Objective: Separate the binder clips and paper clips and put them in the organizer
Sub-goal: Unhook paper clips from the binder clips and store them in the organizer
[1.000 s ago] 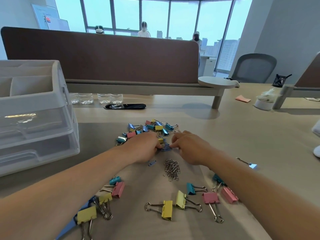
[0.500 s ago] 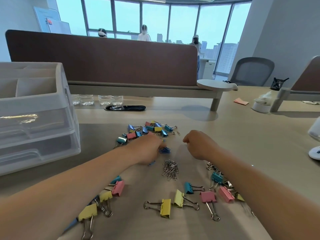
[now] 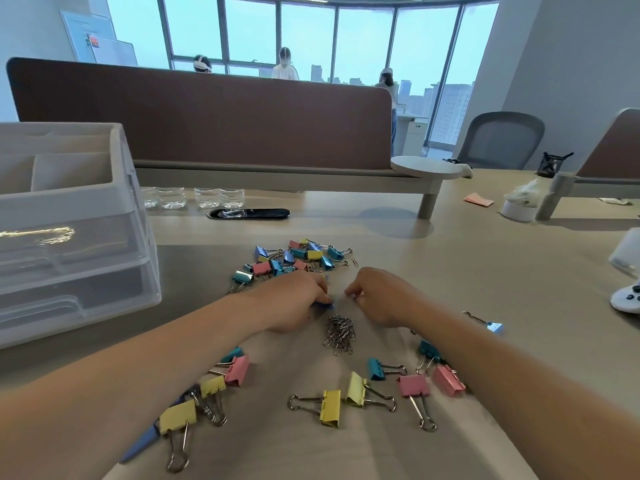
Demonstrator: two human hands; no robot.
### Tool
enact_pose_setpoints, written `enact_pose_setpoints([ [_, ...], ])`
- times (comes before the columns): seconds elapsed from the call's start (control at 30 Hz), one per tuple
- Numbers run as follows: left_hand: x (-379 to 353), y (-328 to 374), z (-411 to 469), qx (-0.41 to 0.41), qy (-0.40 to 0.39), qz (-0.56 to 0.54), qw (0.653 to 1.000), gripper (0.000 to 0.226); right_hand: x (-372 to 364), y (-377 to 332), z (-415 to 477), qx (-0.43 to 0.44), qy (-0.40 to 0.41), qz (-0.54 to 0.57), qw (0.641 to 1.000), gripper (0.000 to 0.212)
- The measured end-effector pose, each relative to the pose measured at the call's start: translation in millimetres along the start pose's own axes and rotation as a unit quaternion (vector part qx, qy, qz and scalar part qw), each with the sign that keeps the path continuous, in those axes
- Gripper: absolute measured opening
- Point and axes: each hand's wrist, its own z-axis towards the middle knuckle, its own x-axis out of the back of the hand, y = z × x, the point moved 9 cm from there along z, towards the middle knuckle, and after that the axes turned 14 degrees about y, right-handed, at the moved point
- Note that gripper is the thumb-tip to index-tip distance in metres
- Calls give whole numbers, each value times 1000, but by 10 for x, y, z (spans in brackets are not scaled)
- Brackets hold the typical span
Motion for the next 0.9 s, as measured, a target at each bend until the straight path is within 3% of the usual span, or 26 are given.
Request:
enact_pose_setpoints([
  [0.1,32,-52,-103,29,-14,-20,999,47,-16,-173,-15,21,-10,15,1000,41],
  [0.23,140,-192,-251,95,23,-78,992,35,-90,-391,-20,51,-25,25,998,37],
  [0.47,243,-439,-396,162,62,-68,983,43,-118,-647,-61,83,-34,7,996,42],
  [0.63,235,-425,-441,161,13,-26,986,32,-56,-653,-26,49,-3,25,998,38],
  [0.7,189,-435,-461,170,-15,-21,985,38,-16,-632,5,38,20,25,999,38],
  [0.8,107,-455,-467,185,-46,-18,981,48,-76,-639,18,55,3,3,998,34],
  [0.9,78,-425,-447,176,-39,-19,983,41,-120,-646,26,63,-9,-4,998,28],
])
